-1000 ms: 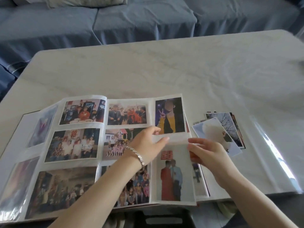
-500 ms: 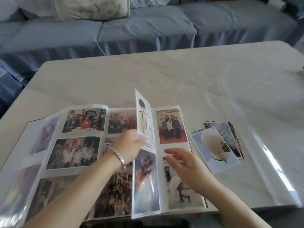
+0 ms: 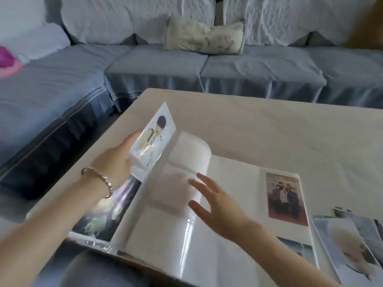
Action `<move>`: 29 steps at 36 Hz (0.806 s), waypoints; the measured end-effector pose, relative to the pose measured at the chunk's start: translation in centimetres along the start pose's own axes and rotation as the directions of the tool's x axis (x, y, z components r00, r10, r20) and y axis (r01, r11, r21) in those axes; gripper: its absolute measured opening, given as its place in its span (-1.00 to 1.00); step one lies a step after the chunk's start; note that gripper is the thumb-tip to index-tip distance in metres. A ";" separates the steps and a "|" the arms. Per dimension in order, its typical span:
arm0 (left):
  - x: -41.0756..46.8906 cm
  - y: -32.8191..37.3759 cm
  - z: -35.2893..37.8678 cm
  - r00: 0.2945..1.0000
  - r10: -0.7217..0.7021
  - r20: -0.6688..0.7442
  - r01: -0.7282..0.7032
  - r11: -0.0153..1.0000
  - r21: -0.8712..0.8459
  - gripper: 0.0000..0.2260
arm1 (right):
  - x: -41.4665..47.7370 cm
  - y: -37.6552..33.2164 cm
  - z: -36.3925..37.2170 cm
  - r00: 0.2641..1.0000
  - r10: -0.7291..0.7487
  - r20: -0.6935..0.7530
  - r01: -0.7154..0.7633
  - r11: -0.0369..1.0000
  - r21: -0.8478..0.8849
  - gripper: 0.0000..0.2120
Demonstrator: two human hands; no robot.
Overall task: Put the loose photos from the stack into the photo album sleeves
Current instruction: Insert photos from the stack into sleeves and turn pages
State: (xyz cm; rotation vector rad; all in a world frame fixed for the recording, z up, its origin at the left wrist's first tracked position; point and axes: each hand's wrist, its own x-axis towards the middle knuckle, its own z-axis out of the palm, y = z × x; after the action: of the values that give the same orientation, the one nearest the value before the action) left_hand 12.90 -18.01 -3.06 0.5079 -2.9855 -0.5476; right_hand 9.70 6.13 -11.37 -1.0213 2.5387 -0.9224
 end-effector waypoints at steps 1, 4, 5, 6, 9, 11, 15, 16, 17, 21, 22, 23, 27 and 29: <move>0.1 -1.1 0.3 0.999 -0.037 0.006 0.037 0.999 -0.008 -0.39 | 0.6 -0.2 0.5 1.000 -0.002 0.018 0.002 1.000 -0.016 -0.50; 0.5 -4.1 1.7 0.988 -0.154 0.018 0.155 0.988 -0.018 -0.42 | 1.7 -0.1 1.9 0.998 0.008 0.058 -0.001 0.994 -0.108 -0.49; 0.6 -4.8 2.3 0.982 -0.189 0.022 0.189 0.982 0.000 -0.43 | 1.8 0.1 2.2 0.998 0.016 0.064 -0.008 0.992 -0.130 -0.49; 0.5 -5.2 2.9 0.976 -0.219 0.018 0.219 0.976 0.017 -0.42 | 1.9 0.2 2.5 0.998 0.023 0.064 -0.014 0.991 -0.136 -0.49; 0.3 -4.9 4.7 0.959 -0.284 -0.006 0.281 0.944 0.175 -0.38 | 1.7 0.5 3.1 0.997 0.029 0.067 -0.022 0.994 -0.106 -0.47; 0.0 -3.3 6.1 0.971 -0.238 -0.013 0.229 0.913 0.338 -0.37 | 1.3 0.7 3.2 0.995 0.019 0.095 -0.010 0.996 -0.091 -0.43; -1.1 1.1 8.6 0.986 0.165 0.002 -0.163 0.975 0.153 -0.54 | 0.4 1.7 2.3 0.996 0.036 0.079 -0.032 0.998 -0.059 -0.49; -1.4 2.3 9.1 0.967 0.255 0.017 -0.256 0.963 0.091 -0.57 | 0.1 2.1 2.1 0.996 0.063 0.064 -0.060 0.997 -0.053 -0.51; -1.7 3.5 9.7 0.943 0.331 0.039 -0.332 0.942 0.044 -0.58 | -0.3 2.5 1.8 0.994 0.097 0.048 -0.094 0.994 -0.048 -0.53; -2.4 6.8 12.2 0.881 0.416 0.224 -0.448 0.887 0.111 -0.52 | -2.1 4.8 0.4 0.976 0.218 -0.009 -0.218 0.975 -0.031 -0.59; -2.5 7.0 12.7 0.887 0.372 0.274 -0.420 0.896 0.145 -0.50 | -2.7 5.5 0.0 0.969 0.247 -0.013 -0.247 0.968 -0.029 -0.61; -2.5 7.0 13.2 0.890 0.325 0.320 -0.394 0.902 0.177 -0.48 | -3.4 6.1 -0.5 0.961 0.276 -0.013 -0.276 0.961 -0.030 -0.62; -2.7 5.6 13.8 0.898 0.241 0.369 -0.358 0.887 0.292 -0.45 | -6.4 8.5 -2.2 0.932 0.361 -0.029 -0.362 0.931 -0.050 -0.65; -2.7 4.8 13.7 0.915 0.219 0.339 -0.324 0.899 0.295 -0.46 | -7.8 9.6 -2.8 0.913 0.402 -0.063 -0.405 0.913 -0.052 -0.66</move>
State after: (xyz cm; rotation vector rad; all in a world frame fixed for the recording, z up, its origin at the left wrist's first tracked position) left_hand 12.34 -8.32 -14.15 0.0031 -3.3790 -0.0744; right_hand 9.02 18.15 -15.36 -0.4550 2.6870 -0.7581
